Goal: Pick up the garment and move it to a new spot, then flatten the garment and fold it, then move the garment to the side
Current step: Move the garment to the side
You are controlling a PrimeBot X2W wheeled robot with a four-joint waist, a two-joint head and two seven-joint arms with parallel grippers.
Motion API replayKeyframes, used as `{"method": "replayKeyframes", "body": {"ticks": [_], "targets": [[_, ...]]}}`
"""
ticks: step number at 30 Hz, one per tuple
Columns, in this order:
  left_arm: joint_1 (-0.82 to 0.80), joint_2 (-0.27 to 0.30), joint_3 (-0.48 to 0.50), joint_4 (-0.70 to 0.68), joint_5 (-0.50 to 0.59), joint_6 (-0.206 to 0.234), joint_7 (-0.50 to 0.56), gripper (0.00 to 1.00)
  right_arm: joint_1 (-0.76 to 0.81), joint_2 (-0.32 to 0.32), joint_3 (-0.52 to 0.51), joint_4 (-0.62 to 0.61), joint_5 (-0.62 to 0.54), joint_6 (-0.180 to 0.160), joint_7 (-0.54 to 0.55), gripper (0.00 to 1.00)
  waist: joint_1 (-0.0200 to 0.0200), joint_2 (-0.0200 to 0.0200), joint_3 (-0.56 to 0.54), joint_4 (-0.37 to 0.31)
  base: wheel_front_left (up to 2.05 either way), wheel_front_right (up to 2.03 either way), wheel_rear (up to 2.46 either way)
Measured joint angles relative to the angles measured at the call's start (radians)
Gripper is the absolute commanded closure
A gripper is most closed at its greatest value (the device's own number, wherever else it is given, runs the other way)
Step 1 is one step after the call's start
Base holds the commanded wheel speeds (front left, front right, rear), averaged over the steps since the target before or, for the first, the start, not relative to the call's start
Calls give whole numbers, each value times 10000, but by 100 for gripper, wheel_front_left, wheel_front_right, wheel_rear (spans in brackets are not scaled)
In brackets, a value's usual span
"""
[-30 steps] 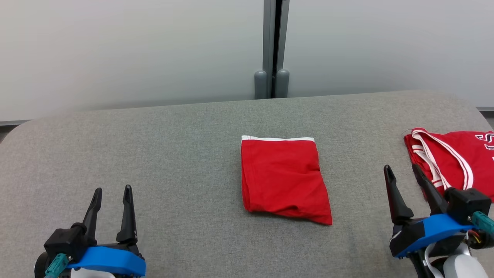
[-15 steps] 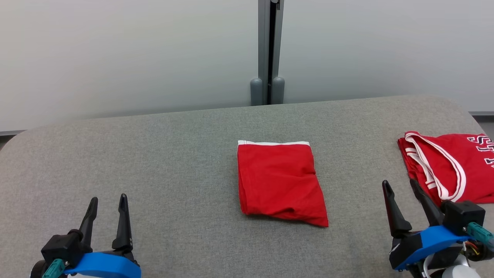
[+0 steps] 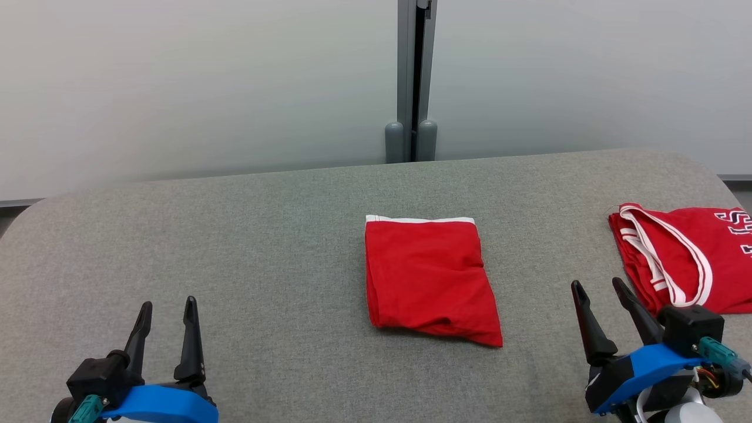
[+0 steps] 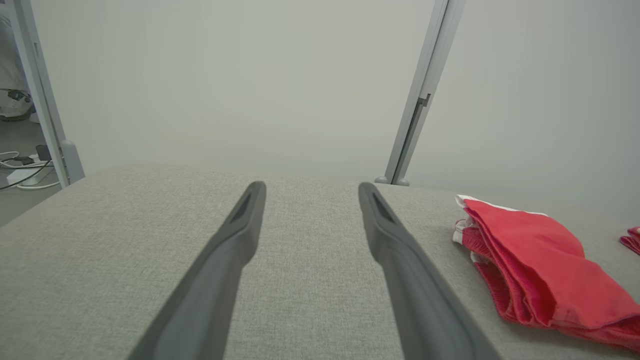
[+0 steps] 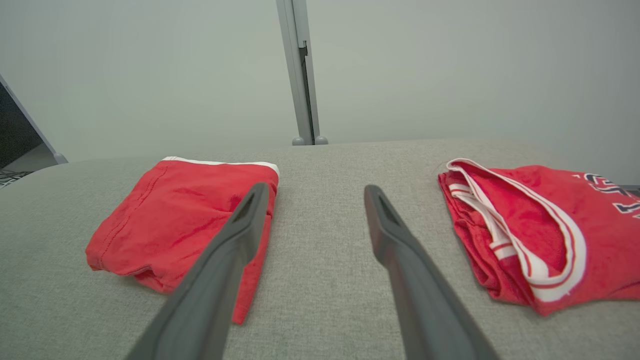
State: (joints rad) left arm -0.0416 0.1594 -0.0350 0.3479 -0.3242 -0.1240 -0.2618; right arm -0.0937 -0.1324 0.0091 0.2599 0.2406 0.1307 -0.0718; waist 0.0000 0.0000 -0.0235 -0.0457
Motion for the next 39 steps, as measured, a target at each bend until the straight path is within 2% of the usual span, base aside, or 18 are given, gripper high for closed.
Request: {"method": "replayKeyframes", "body": {"ticks": [9,13,17,25,31,35,39], "targets": [[29,-36,67,-17,15,-4,0,0,1,84,6,-59,-17,0,288,0,0,0,24,3,0,0,0],[67,-52,142,-98,75,-17,0,0,-101,157,180,-125,25,0,777,0,0,0,95,5,0,0,0],[65,-79,123,-217,109,-17,0,0,-686,236,203,-157,355,0,1921,0,0,0,263,53,0,0,0],[-510,-82,-123,-489,213,-19,0,0,-2984,303,284,52,871,0,5948,0,1,0,928,348,0,0,0],[-1058,-113,-439,-656,267,-48,0,0,-4654,616,-585,1950,506,0,7783,0,3,0,1530,656,0,0,0],[-1481,-165,-848,-698,265,-48,0,0,-5437,765,-1657,3731,142,-2,7829,0,3,0,1897,1093,0,0,0],[-1725,-194,-1124,-665,230,-48,0,0,-5697,803,-1918,4867,2,-2,7739,0,3,0,2120,1487,0,0,0]]}}
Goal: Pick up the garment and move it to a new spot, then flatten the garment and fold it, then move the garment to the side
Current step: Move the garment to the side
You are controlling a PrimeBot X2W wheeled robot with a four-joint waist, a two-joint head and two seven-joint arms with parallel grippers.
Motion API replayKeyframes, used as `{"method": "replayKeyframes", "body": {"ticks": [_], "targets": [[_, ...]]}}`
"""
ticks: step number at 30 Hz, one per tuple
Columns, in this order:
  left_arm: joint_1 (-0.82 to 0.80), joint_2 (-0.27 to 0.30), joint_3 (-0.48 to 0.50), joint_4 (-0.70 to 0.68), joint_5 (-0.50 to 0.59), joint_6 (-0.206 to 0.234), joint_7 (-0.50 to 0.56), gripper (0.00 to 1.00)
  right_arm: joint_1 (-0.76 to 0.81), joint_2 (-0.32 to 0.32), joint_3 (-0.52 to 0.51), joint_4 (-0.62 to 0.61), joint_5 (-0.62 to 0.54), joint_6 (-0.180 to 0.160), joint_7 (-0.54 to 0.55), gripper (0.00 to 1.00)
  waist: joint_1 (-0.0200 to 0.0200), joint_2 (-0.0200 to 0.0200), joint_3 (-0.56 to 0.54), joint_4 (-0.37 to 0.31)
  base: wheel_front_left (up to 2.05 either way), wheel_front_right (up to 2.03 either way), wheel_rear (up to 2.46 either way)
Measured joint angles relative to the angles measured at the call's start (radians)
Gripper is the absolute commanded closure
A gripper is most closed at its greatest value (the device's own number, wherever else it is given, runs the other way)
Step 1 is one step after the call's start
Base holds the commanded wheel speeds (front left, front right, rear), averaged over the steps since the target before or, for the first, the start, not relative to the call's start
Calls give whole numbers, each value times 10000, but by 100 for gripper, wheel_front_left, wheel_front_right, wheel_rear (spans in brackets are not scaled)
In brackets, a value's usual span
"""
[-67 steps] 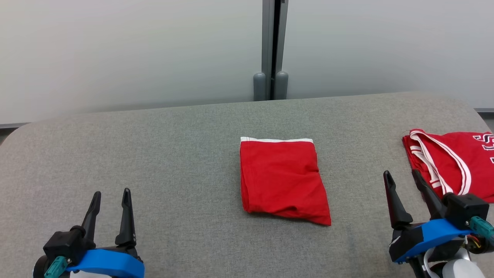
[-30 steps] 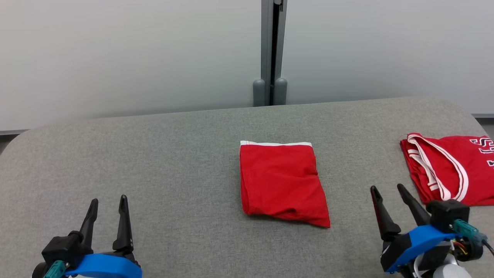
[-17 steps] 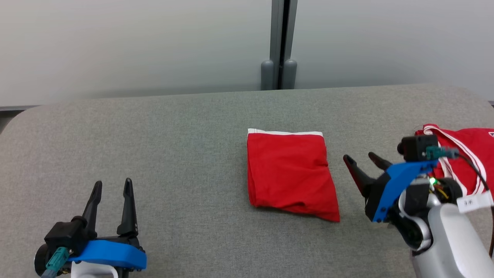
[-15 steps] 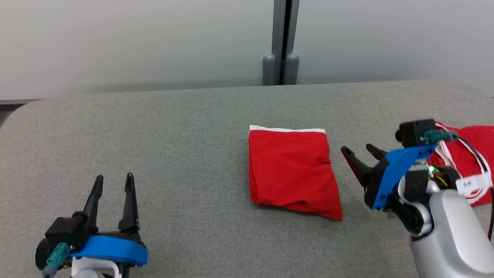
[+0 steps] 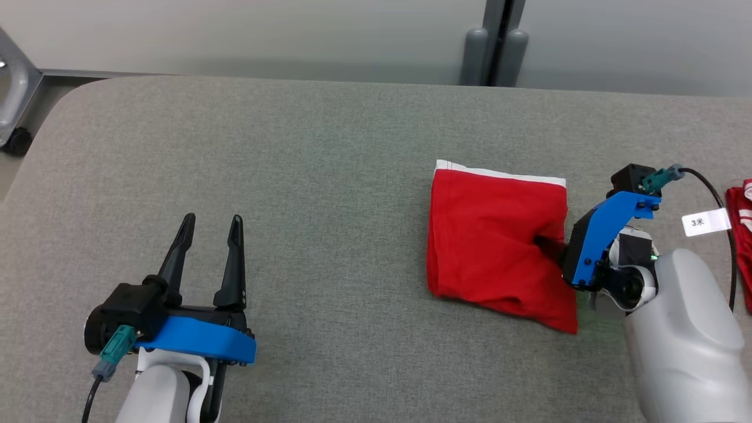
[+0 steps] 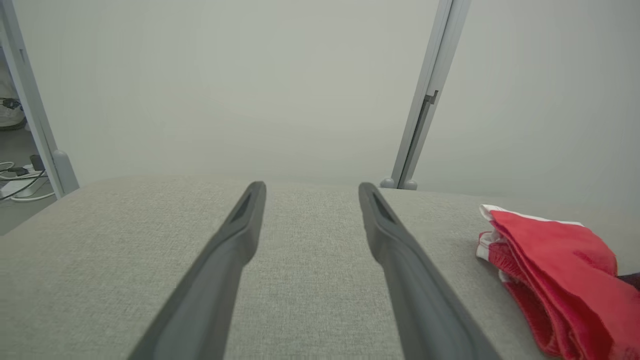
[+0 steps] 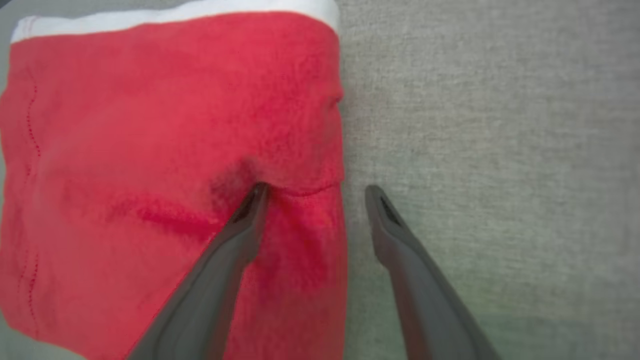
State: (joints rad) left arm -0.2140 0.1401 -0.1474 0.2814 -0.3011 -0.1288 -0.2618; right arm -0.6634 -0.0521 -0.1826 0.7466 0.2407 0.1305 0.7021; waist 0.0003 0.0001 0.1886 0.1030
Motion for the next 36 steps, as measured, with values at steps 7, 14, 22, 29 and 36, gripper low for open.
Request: {"method": "replayKeyframes", "body": {"ticks": [7,14,22,29,36], "targets": [[-46,-4,-132,58,-71,0,0,0,-466,-46,460,1279,-29,2,-497,0,-1,0,179,278,0,0,0],[-24,-71,8,33,-75,0,0,0,-721,-104,2326,1361,-401,2,-506,100,-3,0,169,-1,0,0,0],[267,-134,303,-336,-67,0,0,0,-1894,-1417,5574,-769,658,4,874,100,-2,0,336,-1138,0,0,0],[111,-188,293,-813,19,-2,-2,0,-2731,-3377,6546,-2489,1868,2,2136,100,-2,0,704,-2332,0,0,0],[-437,-33,27,-1057,58,-2,-2,0,-2930,-5336,6746,-3302,1799,4,1751,100,-2,0,1675,-3091,0,0,0]]}}
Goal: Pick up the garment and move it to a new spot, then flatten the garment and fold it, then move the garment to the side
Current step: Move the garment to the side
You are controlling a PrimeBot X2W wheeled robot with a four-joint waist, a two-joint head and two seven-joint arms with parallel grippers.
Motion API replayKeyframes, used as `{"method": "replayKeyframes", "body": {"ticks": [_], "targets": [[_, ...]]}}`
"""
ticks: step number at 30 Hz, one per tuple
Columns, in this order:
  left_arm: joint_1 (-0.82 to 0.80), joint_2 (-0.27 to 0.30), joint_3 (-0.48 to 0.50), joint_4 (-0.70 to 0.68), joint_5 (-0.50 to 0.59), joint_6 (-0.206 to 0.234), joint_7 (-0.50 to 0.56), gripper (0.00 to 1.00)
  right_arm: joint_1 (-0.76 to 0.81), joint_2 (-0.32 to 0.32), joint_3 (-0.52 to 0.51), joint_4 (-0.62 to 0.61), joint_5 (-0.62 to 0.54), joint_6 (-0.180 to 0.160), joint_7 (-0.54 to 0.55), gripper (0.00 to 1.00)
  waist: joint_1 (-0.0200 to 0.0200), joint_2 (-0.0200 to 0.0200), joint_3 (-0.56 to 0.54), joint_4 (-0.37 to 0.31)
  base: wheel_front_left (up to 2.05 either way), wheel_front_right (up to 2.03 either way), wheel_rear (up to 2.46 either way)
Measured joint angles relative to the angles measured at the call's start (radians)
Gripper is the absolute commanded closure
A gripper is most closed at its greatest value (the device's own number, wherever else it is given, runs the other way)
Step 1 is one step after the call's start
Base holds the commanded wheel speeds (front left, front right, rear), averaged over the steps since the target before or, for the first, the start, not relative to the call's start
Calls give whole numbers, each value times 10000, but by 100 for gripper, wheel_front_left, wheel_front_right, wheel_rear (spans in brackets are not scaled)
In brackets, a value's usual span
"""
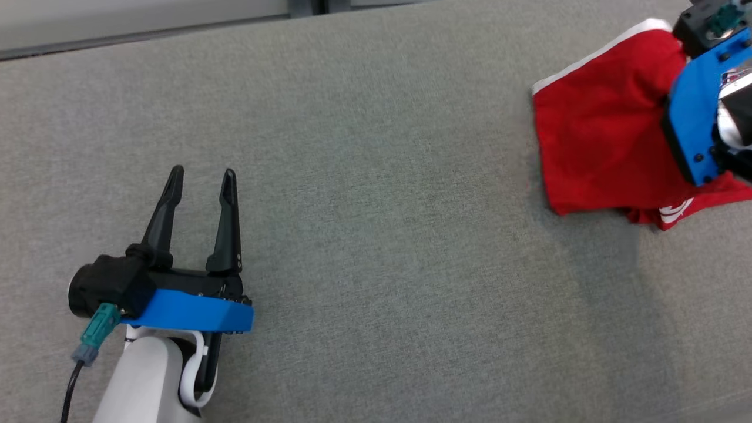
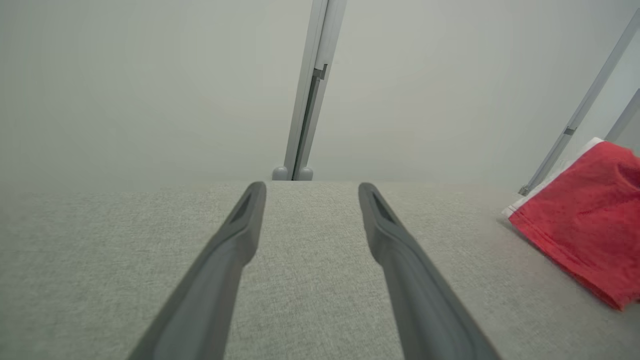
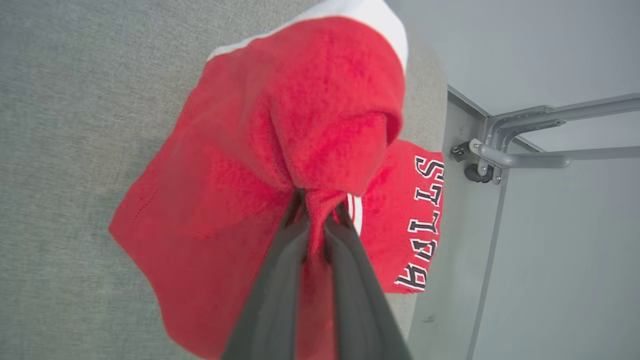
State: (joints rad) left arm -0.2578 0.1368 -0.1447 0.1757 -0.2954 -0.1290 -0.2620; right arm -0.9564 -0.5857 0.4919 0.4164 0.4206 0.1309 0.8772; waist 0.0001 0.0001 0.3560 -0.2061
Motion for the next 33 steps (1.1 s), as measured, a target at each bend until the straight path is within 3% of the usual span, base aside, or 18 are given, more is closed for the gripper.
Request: {"method": "replayKeyframes", "body": {"ticks": [7,11,15,19,20,21,26,33], "targets": [[-593,357,-305,-63,10,0,0,0,-75,-1804,974,44,-228,0,-1770,100,0,0,1019,-292,0,0,0],[-928,652,-433,-142,48,0,0,0,-337,-2765,1469,598,-918,0,-2805,100,1,0,1523,-321,0,0,0],[-1141,913,-560,-205,48,0,0,0,-434,-2740,1135,1452,-1152,2,-3891,100,1,0,1876,-277,0,0,0],[-1235,1081,-604,-240,46,-2,-8,0,-362,-2111,349,2355,-1546,6,-4249,100,1,0,2014,-220,0,0,0],[-1254,1093,-629,-236,48,-2,-8,0,-330,-1935,-6,2627,-1668,8,-4318,67,1,0,1996,-202,0,0,0],[-1255,1106,-650,-219,48,-2,-8,0,-293,-1756,-387,2911,-1831,6,-4286,0,1,0,1957,-179,0,0,0],[-1137,1058,-769,13,-6,-2,6,0,244,-679,-1975,3693,-2569,4,-4498,0,0,0,1444,9,0,0,0],[-616,706,-815,387,-249,-2,4,0,1557,393,-3883,3428,-3080,0,-6303,0,-2,0,165,548,0,0,0]]}}
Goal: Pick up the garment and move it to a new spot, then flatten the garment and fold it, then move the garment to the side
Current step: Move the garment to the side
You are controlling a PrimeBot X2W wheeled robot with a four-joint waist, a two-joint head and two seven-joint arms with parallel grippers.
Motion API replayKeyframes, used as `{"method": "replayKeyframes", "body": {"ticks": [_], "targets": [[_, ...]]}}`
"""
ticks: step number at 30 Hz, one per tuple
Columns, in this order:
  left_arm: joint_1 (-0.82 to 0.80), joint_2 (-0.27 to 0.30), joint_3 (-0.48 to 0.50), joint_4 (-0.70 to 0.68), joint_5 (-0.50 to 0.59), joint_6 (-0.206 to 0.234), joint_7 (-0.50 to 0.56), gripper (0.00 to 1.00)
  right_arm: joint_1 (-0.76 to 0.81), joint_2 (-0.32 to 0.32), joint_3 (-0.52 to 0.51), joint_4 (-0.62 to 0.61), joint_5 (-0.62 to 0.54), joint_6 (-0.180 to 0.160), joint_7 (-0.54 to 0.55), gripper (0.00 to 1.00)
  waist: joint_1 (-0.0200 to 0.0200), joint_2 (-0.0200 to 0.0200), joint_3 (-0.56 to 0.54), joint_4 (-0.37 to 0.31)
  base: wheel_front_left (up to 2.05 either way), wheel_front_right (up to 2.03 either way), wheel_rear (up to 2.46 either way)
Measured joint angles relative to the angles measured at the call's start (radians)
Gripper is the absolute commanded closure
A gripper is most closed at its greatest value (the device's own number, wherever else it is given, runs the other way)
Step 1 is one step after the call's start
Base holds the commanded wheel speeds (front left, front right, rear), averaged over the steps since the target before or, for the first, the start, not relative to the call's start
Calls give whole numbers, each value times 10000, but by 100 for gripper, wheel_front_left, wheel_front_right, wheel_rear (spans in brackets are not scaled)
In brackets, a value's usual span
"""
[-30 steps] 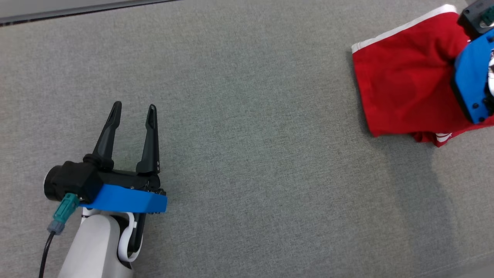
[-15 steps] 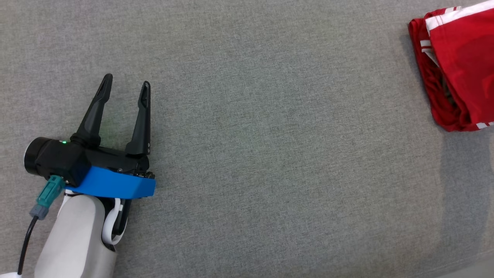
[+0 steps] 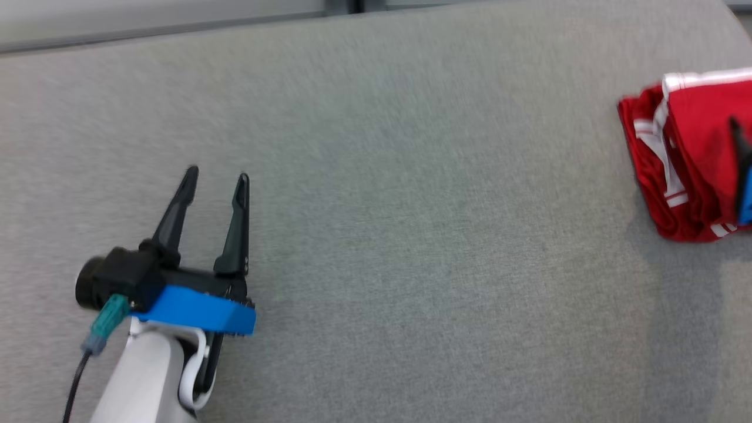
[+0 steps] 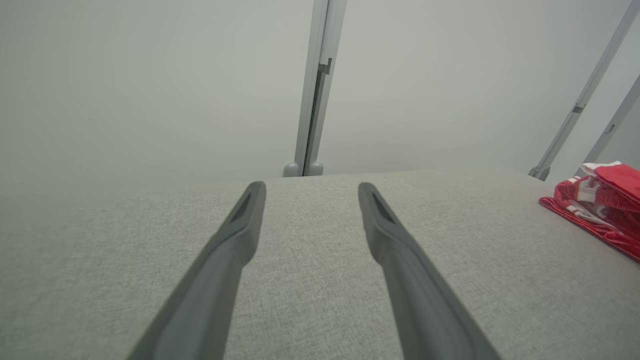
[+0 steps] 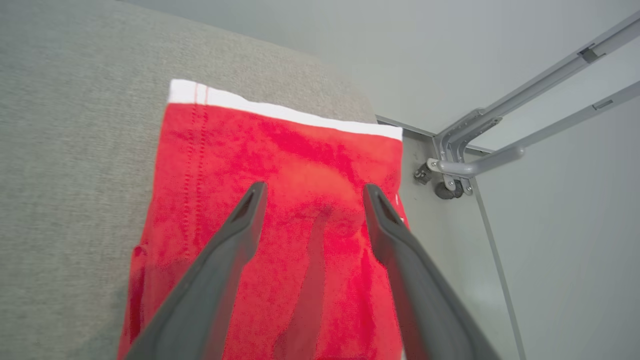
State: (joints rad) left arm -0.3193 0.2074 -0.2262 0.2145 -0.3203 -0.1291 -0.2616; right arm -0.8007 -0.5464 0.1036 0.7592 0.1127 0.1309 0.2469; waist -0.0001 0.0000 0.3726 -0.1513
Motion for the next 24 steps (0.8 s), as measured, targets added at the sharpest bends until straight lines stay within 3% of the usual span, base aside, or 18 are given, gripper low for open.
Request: {"method": "replayKeyframes", "body": {"ticks": [6,11,19,24], "targets": [[1013,-245,295,336,-142,13,-2,0,2157,1601,-303,-1852,1028,6,-2213,0,-3,0,-1421,514,0,0,0],[1732,-286,755,497,-125,109,-4,0,4131,2205,-468,-3634,1582,0,-3156,0,-3,0,-2469,803,0,0,0],[2539,-445,1229,825,-123,219,-4,0,6545,3108,-1243,-5777,1413,0,-3350,0,-2,0,-3416,1256,0,0,0],[2900,-481,1400,1026,-36,209,-2,0,7475,3756,-1572,-6399,1064,0,-3053,0,-1,0,-3717,1500,0,0,0]]}}
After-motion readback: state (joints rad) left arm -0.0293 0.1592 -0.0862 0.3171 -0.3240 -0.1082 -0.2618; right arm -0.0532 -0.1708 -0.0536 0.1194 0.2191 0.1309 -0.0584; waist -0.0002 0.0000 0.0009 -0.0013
